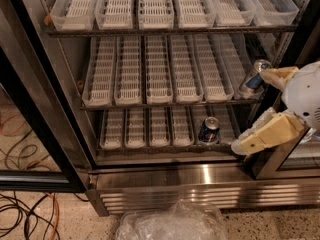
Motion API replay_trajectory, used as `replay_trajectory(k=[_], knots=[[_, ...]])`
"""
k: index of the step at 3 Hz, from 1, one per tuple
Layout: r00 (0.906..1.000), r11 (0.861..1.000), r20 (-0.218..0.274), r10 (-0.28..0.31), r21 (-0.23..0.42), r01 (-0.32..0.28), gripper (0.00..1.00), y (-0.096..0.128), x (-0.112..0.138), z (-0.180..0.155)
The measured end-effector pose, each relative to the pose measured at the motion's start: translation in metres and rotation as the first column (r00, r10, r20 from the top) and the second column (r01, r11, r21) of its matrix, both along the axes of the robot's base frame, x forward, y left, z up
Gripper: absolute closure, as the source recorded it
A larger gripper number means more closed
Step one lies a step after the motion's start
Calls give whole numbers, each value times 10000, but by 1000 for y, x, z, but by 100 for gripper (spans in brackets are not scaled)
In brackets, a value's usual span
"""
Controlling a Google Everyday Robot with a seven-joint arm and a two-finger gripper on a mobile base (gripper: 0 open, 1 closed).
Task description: Pick redbull can from middle shelf of fridge
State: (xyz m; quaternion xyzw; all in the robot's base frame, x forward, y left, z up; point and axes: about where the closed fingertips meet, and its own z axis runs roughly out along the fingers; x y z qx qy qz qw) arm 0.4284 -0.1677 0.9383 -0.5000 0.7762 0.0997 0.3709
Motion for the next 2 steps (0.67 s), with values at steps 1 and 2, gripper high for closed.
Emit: replay_trajectory(k=[1,2], knots=[[9987,9953,254,-439,873,415,0,8,-1,-7],[9963,9845,499,-699,1647,608,0,29,-1,-10]])
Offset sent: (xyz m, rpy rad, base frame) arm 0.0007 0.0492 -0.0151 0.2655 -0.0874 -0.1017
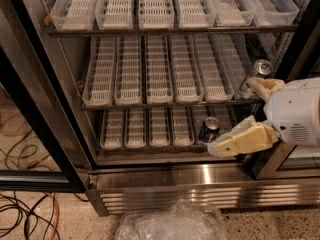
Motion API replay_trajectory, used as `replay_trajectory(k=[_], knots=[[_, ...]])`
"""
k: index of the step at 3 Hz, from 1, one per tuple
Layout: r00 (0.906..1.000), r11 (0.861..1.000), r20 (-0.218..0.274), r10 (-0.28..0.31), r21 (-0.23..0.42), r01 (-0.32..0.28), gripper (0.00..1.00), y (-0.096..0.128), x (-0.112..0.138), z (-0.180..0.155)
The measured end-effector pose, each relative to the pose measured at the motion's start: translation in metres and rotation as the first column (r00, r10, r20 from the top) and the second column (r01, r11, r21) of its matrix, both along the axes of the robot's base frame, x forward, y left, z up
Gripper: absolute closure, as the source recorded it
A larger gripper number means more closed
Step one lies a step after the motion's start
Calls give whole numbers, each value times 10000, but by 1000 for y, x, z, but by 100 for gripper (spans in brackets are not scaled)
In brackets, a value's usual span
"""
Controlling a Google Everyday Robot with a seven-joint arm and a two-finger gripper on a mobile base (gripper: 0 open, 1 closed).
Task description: Pick redbull can from middle shelf of fridge
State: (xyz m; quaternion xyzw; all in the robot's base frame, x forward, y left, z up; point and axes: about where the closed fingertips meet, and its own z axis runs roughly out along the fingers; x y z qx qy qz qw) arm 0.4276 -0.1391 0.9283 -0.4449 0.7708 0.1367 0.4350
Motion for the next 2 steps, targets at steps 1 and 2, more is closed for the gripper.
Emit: replay_trajectory(k=[1,2], knots=[[9991,9959,207,-369,829,351,0,24,3,-11],[9954,9814,356,-892,1734,818,0,39,6,-34]])
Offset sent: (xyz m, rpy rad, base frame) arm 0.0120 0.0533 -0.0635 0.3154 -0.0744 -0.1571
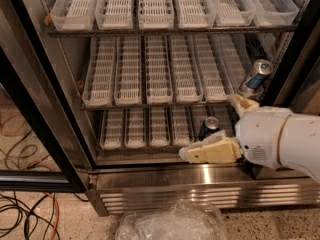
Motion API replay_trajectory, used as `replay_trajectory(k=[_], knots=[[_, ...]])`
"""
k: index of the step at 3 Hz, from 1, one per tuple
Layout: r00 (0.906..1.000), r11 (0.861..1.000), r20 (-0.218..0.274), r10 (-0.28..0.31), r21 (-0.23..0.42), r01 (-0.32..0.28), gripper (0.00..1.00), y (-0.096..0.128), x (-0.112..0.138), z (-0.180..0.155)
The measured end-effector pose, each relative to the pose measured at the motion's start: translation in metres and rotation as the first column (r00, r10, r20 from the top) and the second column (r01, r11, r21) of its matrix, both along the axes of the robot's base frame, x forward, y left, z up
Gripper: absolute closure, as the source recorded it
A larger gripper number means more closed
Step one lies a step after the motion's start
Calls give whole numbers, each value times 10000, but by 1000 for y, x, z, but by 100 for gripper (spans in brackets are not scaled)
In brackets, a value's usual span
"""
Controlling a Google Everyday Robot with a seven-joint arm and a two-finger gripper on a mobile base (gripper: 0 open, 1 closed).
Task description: Pick redbull can from middle shelf of fridge
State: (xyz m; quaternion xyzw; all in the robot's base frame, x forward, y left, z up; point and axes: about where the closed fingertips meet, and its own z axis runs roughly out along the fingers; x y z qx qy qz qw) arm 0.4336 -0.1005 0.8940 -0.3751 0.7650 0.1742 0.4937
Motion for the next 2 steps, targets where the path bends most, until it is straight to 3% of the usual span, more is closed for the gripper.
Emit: replay_trajectory(k=[1,2], knots=[[9998,9993,177,-56,383,50,0,8,2,10],[9998,9993,174,-65,360,59,0,9,2,10]])
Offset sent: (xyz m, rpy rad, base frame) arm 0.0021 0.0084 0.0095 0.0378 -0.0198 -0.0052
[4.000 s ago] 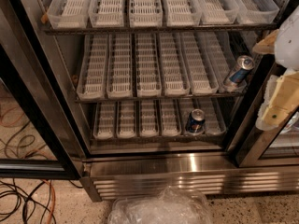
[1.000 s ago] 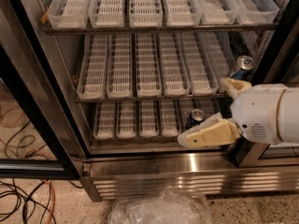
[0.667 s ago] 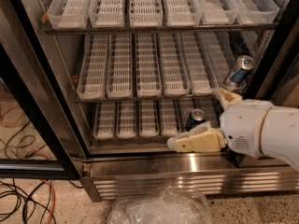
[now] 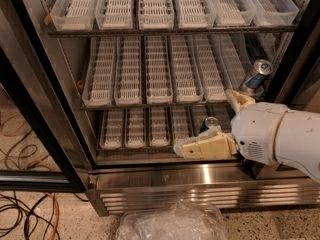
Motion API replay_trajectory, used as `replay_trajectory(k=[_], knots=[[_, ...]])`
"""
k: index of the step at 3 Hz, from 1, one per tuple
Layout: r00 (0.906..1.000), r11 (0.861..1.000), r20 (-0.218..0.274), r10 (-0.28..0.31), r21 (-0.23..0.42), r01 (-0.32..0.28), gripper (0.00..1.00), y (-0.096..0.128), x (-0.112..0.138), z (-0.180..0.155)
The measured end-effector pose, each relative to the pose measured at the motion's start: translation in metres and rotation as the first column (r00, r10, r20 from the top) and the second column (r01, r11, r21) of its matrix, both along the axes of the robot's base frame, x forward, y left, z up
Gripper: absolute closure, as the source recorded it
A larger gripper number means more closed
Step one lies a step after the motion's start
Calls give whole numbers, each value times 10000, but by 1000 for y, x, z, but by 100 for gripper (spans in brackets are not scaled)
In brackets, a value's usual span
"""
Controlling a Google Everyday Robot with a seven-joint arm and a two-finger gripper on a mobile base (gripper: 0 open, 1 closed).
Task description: Pick redbull can from middle shelf of fridge
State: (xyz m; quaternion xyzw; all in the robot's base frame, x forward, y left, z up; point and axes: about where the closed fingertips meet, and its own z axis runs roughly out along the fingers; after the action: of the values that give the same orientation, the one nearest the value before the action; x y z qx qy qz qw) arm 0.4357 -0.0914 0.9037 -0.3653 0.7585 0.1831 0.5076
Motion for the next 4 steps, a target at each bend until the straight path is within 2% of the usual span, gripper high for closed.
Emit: replay_trajectory(k=[1,2,3,4], knots=[[9993,9993,-48,-359,-115,359,0,3,-1,-15],[9955,9955,-62,-945,72,945,0,2,-3,-39],[9849,9830,120,-1730,652,1719,0,0,-3,-57],[9587,9469,105,-2842,1599,2789,0,-17,4,-73]])
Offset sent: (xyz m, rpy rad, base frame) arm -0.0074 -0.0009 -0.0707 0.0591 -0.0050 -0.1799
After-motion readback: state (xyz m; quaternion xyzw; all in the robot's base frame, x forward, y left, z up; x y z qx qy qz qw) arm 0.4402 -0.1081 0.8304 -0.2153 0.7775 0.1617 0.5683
